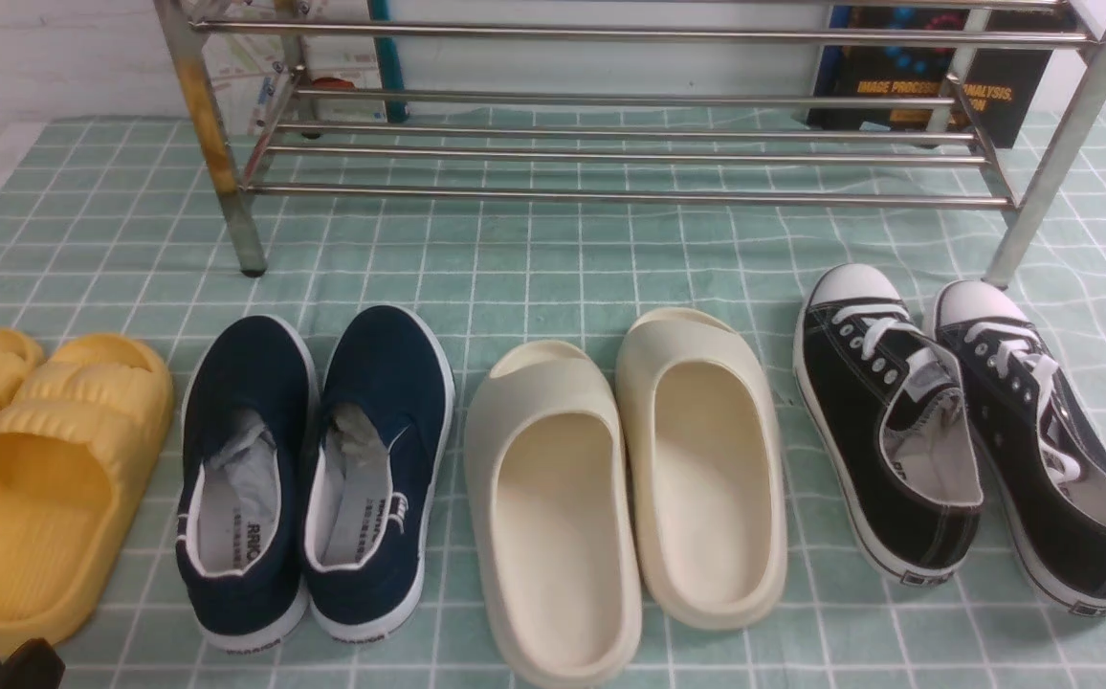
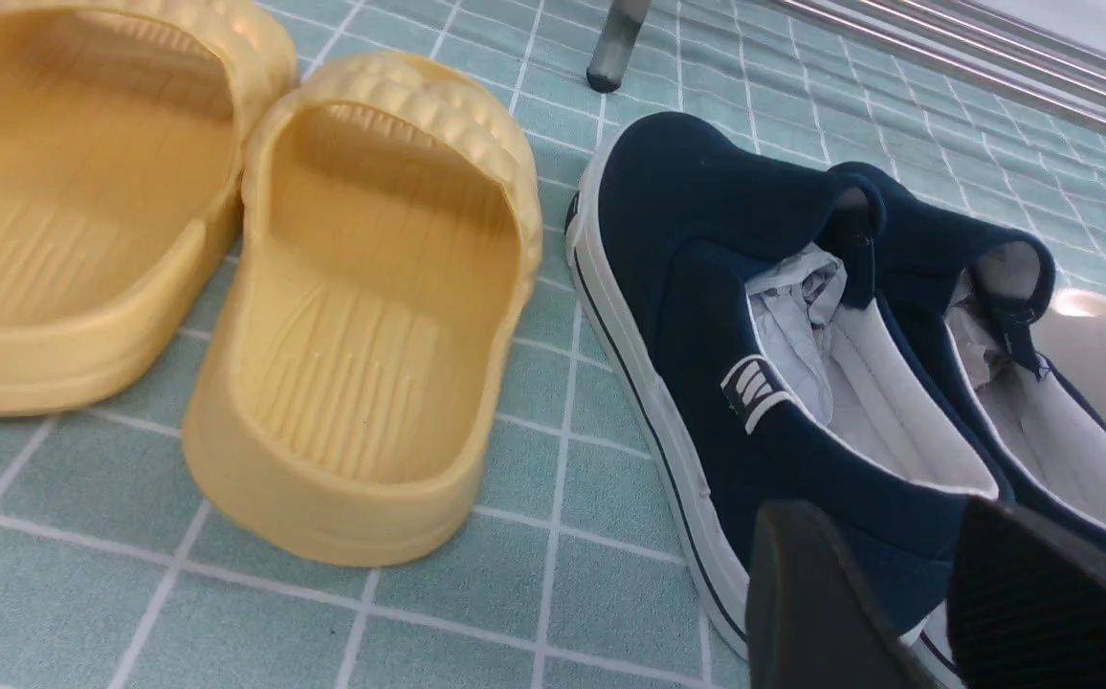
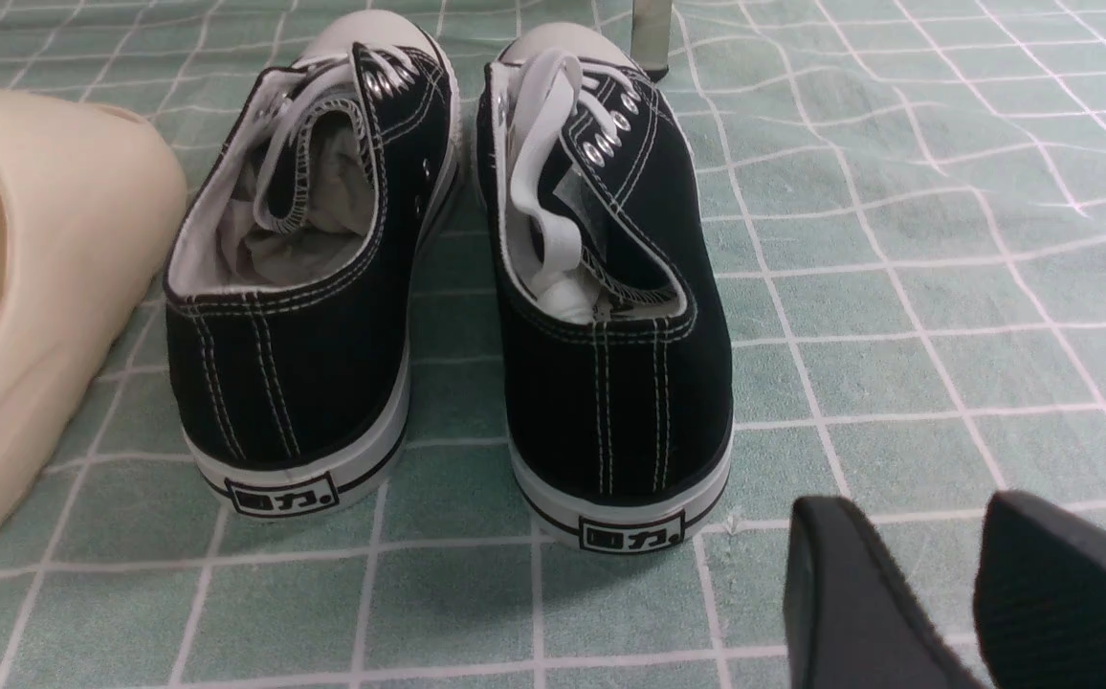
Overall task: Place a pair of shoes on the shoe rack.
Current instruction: Use the left arm to grab the shoe closest to it
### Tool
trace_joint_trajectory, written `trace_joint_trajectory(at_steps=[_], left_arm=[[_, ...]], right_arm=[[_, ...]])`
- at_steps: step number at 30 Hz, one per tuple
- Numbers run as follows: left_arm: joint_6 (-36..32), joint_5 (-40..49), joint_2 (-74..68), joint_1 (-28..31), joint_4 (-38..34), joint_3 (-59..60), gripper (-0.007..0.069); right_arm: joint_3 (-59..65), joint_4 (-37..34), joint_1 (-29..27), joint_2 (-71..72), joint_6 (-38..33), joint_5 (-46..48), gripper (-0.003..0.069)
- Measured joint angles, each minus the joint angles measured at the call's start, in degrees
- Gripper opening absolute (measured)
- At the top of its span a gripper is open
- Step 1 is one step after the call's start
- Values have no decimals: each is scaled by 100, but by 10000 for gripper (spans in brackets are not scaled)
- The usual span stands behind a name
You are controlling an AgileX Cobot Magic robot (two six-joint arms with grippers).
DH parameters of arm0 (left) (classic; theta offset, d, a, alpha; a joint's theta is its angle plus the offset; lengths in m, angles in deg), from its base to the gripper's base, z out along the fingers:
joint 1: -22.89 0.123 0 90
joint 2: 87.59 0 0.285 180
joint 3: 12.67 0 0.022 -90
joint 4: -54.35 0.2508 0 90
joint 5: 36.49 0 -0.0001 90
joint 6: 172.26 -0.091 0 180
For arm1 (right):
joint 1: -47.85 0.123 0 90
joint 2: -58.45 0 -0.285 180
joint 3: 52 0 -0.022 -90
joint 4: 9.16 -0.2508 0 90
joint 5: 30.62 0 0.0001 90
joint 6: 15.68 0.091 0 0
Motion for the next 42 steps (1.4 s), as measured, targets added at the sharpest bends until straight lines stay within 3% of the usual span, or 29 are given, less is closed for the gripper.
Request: trace_joint_trajectory(at_steps=[2, 3, 12, 17, 21, 32, 35, 39, 42], left_arm=[[55, -32, 0, 0, -100, 0, 239], [569, -163, 0, 0, -1028, 0, 239], [680, -195, 0, 0, -1232, 0, 239], [1265, -400, 0, 0, -2694, 0, 239], [1150, -530, 0, 0, -2861, 0, 239], [323, -801, 0, 0, -2896, -110, 239], [-477, -358, 0, 0, -2731, -775, 229], [-1172, 34, -320, 0, -2073, -1657, 154], [-1396, 763, -1346, 0, -856, -2603, 31]], right_arm=[[0, 0, 0, 0, 0, 0, 246], [0, 0, 0, 0, 0, 0, 246], [0, 0, 0, 0, 0, 0, 246], [0, 0, 0, 0, 0, 0, 246], [0, 0, 0, 0, 0, 0, 246], [0, 0, 0, 0, 0, 0, 246], [0, 0, 0, 0, 0, 0, 246], [0, 0, 0, 0, 0, 0, 246], [0, 0, 0, 0, 0, 0, 246]])
